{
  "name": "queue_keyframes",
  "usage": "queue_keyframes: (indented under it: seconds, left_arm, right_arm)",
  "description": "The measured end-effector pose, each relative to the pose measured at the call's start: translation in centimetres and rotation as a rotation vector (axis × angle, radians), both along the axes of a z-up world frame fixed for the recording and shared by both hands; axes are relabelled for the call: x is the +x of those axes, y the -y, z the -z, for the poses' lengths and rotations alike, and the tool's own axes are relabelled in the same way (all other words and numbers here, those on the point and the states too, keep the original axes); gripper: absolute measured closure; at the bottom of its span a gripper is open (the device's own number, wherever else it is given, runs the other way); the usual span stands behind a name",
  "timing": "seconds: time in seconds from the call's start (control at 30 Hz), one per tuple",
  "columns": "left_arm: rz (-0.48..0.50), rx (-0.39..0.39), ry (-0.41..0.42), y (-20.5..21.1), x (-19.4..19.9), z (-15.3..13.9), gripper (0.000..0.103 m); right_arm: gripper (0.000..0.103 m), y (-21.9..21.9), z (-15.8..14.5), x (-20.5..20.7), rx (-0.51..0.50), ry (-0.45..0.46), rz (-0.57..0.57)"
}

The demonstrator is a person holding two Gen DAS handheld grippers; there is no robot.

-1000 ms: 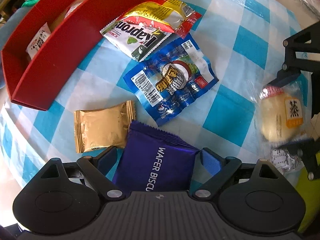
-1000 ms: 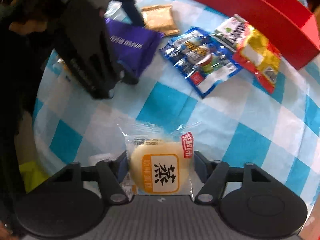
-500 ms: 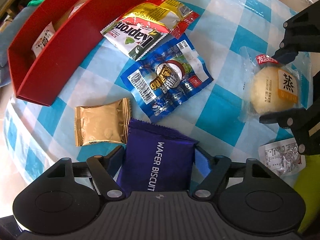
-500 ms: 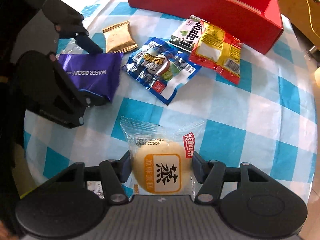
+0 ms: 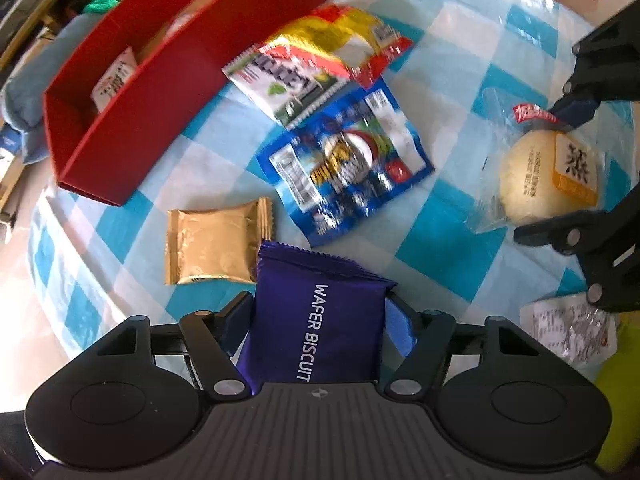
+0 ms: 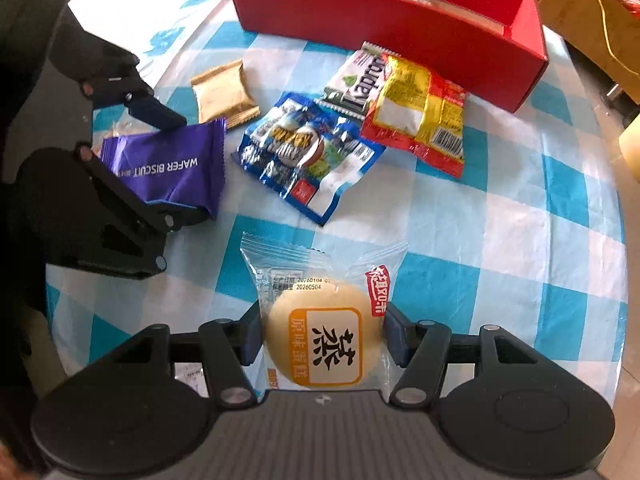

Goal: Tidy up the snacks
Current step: 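Carry the steamed bun with the right tool while the left tool carries the wafer biscuit to the box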

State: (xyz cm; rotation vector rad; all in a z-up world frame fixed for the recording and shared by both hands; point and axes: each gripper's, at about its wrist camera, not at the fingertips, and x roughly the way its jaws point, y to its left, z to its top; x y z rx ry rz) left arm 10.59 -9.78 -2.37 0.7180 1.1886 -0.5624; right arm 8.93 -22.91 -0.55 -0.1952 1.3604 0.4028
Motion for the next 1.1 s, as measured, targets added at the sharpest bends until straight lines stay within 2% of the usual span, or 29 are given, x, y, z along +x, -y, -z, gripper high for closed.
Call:
queue_keyframes:
  seconds: [0.13, 0.67, 1.1]
  left_arm:
    - [-0.051, -0.051, 0.010, -0.3, 0.5, -1.2, 0.028]
    - [-0.212, -0.138, 0.052, -1.6, 3.0, -3.5, 0.028]
    - [-0.254, -0.185, 0.088, -1.3, 3.6, -4.6, 0.028]
  right_arm:
    - [0.050, 0.4, -0.7, 0.3, 0.012, 0.026, 0.026]
    - [0.050, 0.4, -1.8, 3.0, 0.036, 0.120, 0.098]
    - [0.050, 1.1, -2.4, 3.5, 0.051, 0.152, 0.136]
